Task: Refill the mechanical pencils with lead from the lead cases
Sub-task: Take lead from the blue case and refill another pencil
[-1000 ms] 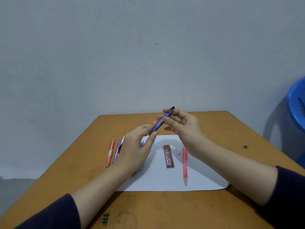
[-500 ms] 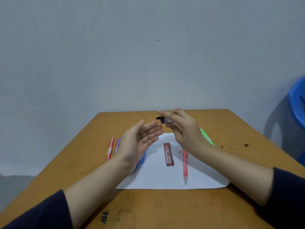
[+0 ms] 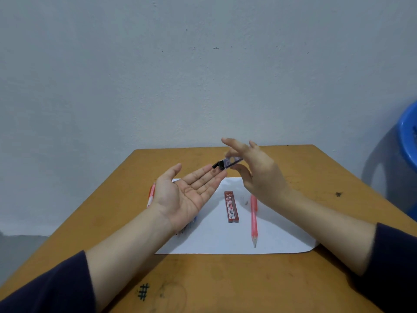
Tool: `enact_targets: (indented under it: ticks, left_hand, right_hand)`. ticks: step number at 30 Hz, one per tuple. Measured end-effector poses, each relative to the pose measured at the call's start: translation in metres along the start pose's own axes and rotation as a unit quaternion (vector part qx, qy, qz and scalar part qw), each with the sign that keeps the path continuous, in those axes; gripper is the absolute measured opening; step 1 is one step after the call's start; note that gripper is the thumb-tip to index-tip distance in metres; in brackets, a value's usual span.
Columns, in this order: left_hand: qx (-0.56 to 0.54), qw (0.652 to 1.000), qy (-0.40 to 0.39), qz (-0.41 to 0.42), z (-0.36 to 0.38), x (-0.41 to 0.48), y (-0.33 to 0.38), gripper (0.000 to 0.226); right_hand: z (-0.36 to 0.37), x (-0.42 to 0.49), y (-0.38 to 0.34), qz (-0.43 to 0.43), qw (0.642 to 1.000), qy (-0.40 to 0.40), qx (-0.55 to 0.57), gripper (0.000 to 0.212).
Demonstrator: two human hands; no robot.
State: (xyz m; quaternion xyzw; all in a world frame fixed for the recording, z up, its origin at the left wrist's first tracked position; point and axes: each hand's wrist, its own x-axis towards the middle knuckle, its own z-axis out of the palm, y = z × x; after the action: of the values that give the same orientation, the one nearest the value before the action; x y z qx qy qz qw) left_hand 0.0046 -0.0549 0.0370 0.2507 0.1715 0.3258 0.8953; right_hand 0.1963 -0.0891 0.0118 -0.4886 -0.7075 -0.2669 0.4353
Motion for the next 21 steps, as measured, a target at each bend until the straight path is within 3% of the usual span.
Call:
enact_targets:
  ticks: [7, 14, 21]
  left_hand:
    - [0.001, 1.0, 0.013, -0.001, -0.002, 0.003, 0.0, 0.061]
    - [0.013, 0.999, 0.03, -0.003, -0.004, 0.003, -0.001, 0.063]
    - [0.017, 0.999, 0.028, 0.001, -0.002, 0.003, 0.001, 0.062]
  right_hand:
    - [0.002, -0.002, 0.007, -0.081, 0.996, 0.04, -0.025, 0.025]
    - [0.007, 0.0, 0.018, -0.138, 0.988, 0.035, -0.067, 0.037]
    - [0.005, -0.002, 0.016, -0.119, 0.991, 0.032, -0.056, 0.04]
